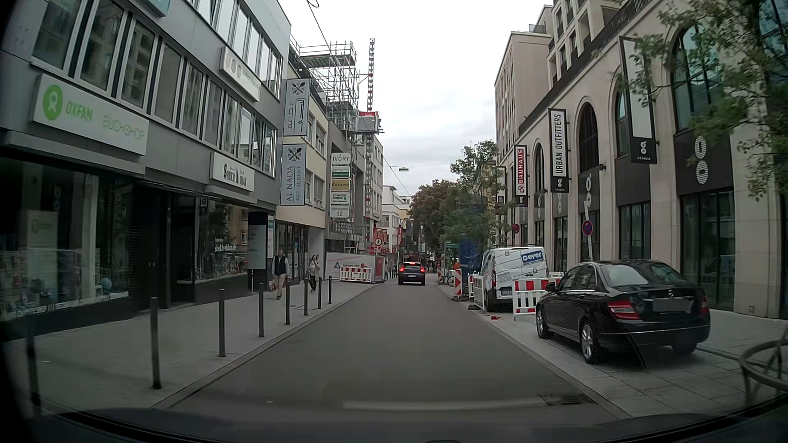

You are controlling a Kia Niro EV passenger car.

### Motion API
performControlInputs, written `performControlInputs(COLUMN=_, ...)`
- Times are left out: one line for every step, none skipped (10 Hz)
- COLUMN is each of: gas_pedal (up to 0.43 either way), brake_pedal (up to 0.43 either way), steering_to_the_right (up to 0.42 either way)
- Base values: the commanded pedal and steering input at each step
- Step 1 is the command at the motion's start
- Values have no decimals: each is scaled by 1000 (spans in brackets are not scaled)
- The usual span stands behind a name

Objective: Follow the waypoints while adhering to traffic rules and regulations

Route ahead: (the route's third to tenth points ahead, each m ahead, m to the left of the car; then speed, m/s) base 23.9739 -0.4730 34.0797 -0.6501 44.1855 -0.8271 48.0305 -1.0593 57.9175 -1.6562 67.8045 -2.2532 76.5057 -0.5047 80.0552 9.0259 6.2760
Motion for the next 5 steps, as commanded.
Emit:
performControlInputs(gas_pedal=0, brake_pedal=0, steering_to_the_right=0)
performControlInputs(gas_pedal=0, brake_pedal=0, steering_to_the_right=0)
performControlInputs(gas_pedal=0, brake_pedal=0, steering_to_the_right=0)
performControlInputs(gas_pedal=0, brake_pedal=0, steering_to_the_right=0)
performControlInputs(gas_pedal=0, brake_pedal=0, steering_to_the_right=0)
